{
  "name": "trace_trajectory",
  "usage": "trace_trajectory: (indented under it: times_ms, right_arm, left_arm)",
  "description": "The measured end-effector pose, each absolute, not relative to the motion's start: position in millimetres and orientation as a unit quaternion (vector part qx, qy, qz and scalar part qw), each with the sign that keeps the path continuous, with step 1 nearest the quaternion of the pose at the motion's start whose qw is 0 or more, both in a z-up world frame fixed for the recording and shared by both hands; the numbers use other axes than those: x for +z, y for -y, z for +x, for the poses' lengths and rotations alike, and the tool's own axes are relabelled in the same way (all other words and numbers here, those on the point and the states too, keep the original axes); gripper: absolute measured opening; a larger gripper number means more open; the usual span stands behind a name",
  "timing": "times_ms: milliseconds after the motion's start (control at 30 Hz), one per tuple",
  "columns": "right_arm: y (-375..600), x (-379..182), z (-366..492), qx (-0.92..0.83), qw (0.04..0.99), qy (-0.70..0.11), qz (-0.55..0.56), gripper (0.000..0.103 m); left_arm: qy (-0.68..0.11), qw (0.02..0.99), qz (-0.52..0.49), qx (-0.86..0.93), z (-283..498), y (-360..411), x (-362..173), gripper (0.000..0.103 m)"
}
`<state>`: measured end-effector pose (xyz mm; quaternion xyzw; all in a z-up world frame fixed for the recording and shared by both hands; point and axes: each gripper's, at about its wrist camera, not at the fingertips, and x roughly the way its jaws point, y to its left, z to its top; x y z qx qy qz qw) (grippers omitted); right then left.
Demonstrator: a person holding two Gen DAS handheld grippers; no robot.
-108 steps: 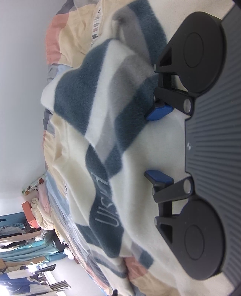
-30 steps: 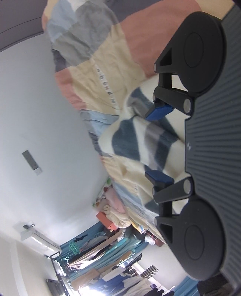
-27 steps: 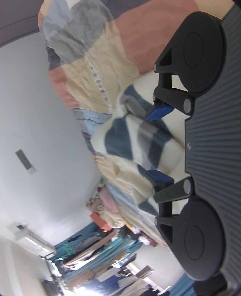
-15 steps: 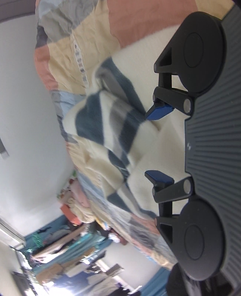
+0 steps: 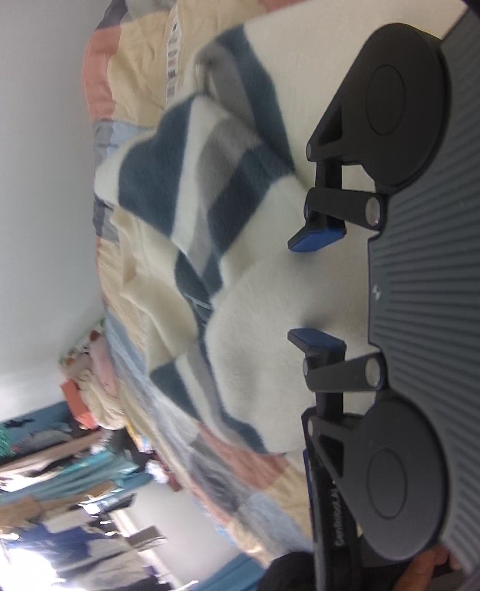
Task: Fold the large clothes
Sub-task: 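Move both open grippers back over the folded sweater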
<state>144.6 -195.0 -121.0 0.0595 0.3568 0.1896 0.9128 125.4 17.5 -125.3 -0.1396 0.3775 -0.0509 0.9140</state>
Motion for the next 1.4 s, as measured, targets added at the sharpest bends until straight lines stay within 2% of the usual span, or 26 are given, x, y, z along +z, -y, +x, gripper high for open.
trace_trajectory:
  times_ms: [267, 667, 867, 1167, 1400]
  right_arm:
    - [188, -143, 160, 0.193, 0.901, -0.386, 0.038, 0.051]
    - [194, -135, 155, 0.199, 0.896, -0.394, 0.040, 0.050]
    - [219, -128, 141, 0.193, 0.883, -0.412, 0.113, 0.051]
    - [256, -104, 115, 0.133, 0.892, -0.412, 0.128, 0.051]
    - [303, -110, 103, 0.090, 0.850, -0.469, 0.222, 0.052]
  left_arm:
    - [-0.393, 0.910, -0.122, -0.044, 140, -12, -141, 0.073]
    - [-0.403, 0.900, -0.164, -0.036, 129, -22, -128, 0.073]
    - [-0.395, 0.898, -0.192, -0.024, 102, -33, -112, 0.073]
    - [-0.404, 0.878, -0.253, 0.041, 63, -84, -104, 0.073]
    - [-0.412, 0.856, -0.307, 0.048, 27, -105, -112, 0.073]
